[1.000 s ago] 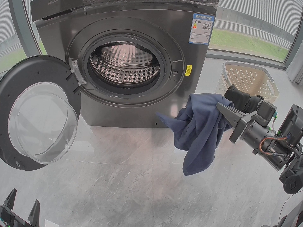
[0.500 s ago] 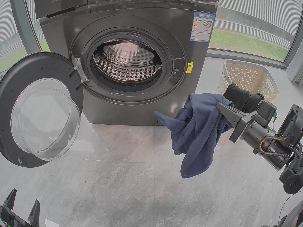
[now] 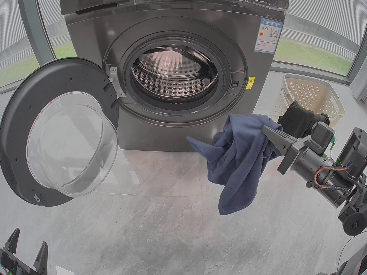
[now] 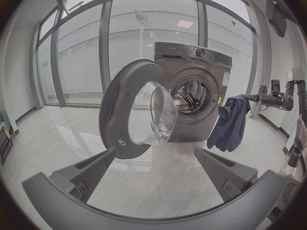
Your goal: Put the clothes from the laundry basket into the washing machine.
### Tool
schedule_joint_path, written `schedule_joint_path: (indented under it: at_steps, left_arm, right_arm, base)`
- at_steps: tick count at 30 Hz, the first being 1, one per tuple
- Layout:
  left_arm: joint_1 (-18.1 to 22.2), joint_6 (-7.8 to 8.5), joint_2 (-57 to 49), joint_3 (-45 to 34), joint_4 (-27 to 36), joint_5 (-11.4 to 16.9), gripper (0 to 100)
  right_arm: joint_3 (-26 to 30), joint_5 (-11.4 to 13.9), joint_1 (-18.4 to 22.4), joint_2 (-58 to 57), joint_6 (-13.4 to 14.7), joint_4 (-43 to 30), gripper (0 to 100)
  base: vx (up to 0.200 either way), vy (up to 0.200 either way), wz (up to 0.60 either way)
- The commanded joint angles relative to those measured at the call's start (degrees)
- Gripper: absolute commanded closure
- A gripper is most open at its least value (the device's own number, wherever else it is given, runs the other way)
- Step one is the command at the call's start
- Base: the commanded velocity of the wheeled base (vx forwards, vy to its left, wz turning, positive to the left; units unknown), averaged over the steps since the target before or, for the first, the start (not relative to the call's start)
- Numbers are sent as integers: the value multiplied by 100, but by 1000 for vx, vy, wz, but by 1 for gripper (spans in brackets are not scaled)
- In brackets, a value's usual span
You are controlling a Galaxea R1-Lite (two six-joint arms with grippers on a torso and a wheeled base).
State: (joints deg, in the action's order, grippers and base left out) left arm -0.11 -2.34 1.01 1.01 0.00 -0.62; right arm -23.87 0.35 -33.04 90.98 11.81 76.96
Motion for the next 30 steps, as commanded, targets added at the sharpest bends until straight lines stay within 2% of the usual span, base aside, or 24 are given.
schedule_joint_path:
  at_steps: [1, 4, 8, 15, 18, 24, 26, 27, 30]
  left_arm:
    - [2, -3, -48, -92, 0, 1, 0]
    - [2, 6, -57, -92, 0, -8, 0]
    - [11, 49, -66, -101, -9, -17, 0]
    - [11, 269, -75, -101, 0, 1, 0]
    - [11, 340, -66, -101, -9, 53, 0]
    - [20, 304, -75, -101, -9, 36, 0]
    - [20, 269, -75, -101, -9, 36, 0]
    - [29, 304, -75, -101, -18, 45, 0]
    - [29, 243, -84, 154, -404, 124, 0]
  right_arm:
    - [14, 0, -36, 8, 5, 3, 100]
    - [93, -106, -238, -10, 5, 3, 100]
    - [-21, -431, -599, 78, 84, -58, 100]
    - [-654, -448, -801, 728, 128, 3, 100]
    - [-847, -457, -810, 930, 278, 21, 100]
    - [-1296, -730, -1082, 1097, 752, 30, 100]
    - [-1375, -730, -1170, 1168, 787, 109, 100]
    - [-1375, -712, -1188, 1177, 787, 153, 100]
    - [-1357, -589, -1249, 1300, 752, 258, 100]
  base:
    - [0, 0, 0]
    - [0, 0, 0]
    - [0, 0, 0]
    - [0, 0, 0]
    - [0, 0, 0]
    - [0, 0, 0]
    - [0, 0, 0]
    - [0, 0, 0]
    - [0, 0, 0]
